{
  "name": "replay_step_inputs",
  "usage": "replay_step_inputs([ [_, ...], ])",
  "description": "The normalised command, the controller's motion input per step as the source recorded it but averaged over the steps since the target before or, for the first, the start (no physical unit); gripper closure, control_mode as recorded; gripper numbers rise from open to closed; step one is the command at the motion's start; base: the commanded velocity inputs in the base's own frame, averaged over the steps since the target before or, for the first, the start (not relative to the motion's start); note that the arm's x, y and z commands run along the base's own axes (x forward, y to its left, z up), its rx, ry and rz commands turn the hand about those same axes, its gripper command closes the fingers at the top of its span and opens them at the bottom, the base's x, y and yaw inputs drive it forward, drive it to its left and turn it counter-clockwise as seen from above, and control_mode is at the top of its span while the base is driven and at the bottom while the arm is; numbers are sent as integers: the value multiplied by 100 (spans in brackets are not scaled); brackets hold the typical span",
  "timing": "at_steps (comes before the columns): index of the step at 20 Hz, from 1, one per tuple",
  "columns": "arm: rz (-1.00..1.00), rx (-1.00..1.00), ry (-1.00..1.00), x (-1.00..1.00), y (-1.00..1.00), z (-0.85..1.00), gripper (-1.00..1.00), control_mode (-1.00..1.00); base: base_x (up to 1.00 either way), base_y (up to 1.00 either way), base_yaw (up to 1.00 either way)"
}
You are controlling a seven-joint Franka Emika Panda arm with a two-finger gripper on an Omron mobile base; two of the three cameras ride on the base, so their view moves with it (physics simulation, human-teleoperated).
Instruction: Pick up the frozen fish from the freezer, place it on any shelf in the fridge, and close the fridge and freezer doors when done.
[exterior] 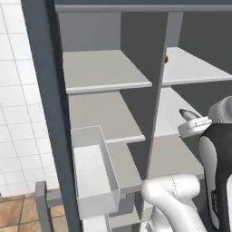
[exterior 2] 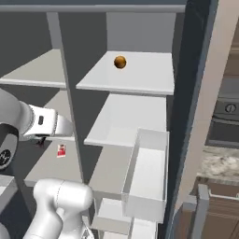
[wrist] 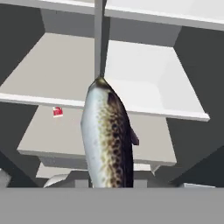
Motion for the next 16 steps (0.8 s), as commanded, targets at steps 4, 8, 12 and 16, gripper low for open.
replay_step_inputs([
  [4,0,0,0,0,0,0,100,100,4,-74,-13],
  [8,0,0,0,0,0,0,100,100,33,-22,-7],
  [12,0,0,0,0,0,0,100,100,37,0,-1],
  [16,-8,1,-12,34,-6,32,100,-100,12,0,-1],
])
